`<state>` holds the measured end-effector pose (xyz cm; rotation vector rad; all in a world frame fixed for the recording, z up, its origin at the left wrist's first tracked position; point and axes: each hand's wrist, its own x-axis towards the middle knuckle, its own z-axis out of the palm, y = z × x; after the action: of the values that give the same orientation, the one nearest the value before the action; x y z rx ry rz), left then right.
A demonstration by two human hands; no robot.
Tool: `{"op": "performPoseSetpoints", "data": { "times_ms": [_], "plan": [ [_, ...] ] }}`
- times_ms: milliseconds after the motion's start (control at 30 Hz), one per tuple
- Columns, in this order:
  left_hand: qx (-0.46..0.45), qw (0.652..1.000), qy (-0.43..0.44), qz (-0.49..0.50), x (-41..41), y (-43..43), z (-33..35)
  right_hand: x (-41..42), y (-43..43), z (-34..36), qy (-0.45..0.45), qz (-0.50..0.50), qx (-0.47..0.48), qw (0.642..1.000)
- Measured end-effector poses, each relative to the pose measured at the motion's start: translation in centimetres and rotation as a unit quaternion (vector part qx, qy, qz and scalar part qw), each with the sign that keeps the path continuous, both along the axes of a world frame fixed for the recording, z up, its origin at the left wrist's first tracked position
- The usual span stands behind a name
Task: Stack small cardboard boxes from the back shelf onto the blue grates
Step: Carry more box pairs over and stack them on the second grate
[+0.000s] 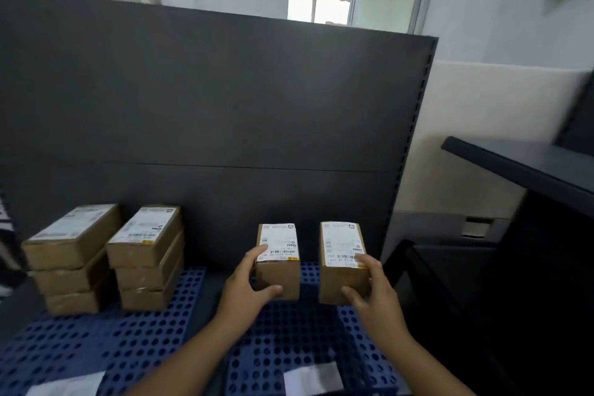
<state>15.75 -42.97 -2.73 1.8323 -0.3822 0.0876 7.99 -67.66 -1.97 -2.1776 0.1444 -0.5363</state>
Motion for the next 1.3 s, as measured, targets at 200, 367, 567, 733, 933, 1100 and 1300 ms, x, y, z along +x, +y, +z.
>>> {"op": "performPoseSetpoints", "data": {
  "times_ms": [200,367,567,733,933,1100,1300],
  "plan": [
    [0.04,0.999,0.024,0.023,3.0,-2.0,-3.8,5.0,-2.0,-4.6,0.044,0.027,-0.012,0.999],
    [0.07,0.996,0.033,0.033,4.0,-2.3,-5.6,6.6,-2.8,-6.6,0.057,0.035,-0.019,0.998],
    [0.082,0.995,0.016,0.054,3.7,-3.1,-6.0,6.7,-3.2,-6.9,0.05,0.034,-0.01,0.998],
    [0.101,0.993,0.017,0.055,3.3,-2.5,-4.5,6.0,-3.5,-5.6,0.07,0.056,-0.006,0.996],
    [0.149,0.987,-0.043,0.032,1.2,-1.5,0.6,2.4,-3.2,-0.4,0.041,0.031,-0.045,0.998],
    [0.143,0.98,-0.142,-0.002,-2.2,-1.8,6.2,-3.4,-2.1,5.7,-0.023,-0.034,-0.1,0.994],
    [0.11,0.961,-0.238,-0.084,-8.0,-4.7,12.1,-13.1,-0.9,11.6,-0.091,-0.124,-0.176,0.972]
  ]
}}
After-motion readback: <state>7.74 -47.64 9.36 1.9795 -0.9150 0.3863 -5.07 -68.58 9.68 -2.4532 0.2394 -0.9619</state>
